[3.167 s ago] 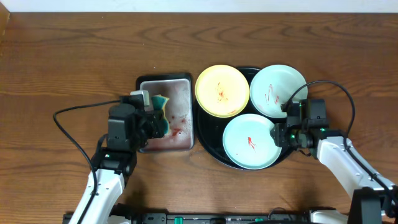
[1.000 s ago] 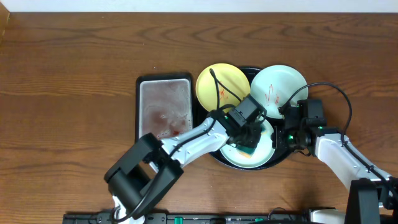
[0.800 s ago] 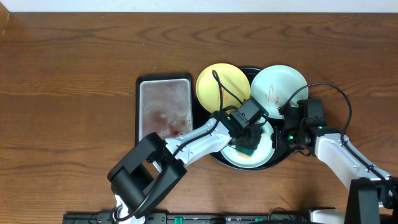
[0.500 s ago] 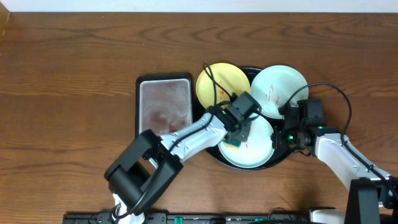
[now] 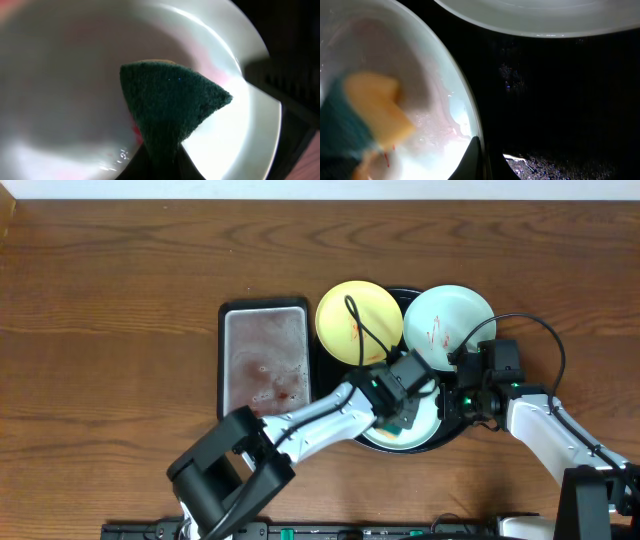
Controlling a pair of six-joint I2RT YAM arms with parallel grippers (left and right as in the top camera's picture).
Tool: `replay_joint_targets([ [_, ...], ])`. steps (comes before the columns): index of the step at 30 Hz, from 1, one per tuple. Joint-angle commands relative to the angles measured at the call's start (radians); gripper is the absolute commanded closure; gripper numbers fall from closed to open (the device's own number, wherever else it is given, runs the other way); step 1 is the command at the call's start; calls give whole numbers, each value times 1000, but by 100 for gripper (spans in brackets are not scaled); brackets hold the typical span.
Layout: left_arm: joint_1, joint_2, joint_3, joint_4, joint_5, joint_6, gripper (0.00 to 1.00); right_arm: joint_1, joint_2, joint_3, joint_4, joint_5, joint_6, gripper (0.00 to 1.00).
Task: Clean dirty plates on tray and stack at the side
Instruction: 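Scrub the front mint plate with the sponge in the left gripper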
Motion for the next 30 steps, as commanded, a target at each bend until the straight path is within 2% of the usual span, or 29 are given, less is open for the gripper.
replay_joint_targets([
  [1, -24, 24, -10, 21, -16, -21, 93, 10, 6, 11, -7, -19, 5, 99],
  [6, -37, 60, -10, 47, -55, -21, 93, 10, 6, 11, -7, -19, 5, 99],
  [13, -15, 90, -10, -32, -324, -20, 92, 10, 6, 11, -7, -19, 5, 99],
  [19, 28, 86, -8, -40, -424, 10, 93, 10, 6, 11, -8, -19, 5, 99],
  [24, 46, 32, 15, -32, -383, 28, 93, 10, 6, 11, -12, -19, 5, 99],
  [28, 32, -25, 20, 11, -151, -2, 93, 10, 6, 11, -11, -19, 5, 99],
  [30, 19, -25, 19, 16, -98, -30, 93, 10, 6, 11, -11, -19, 5, 99],
])
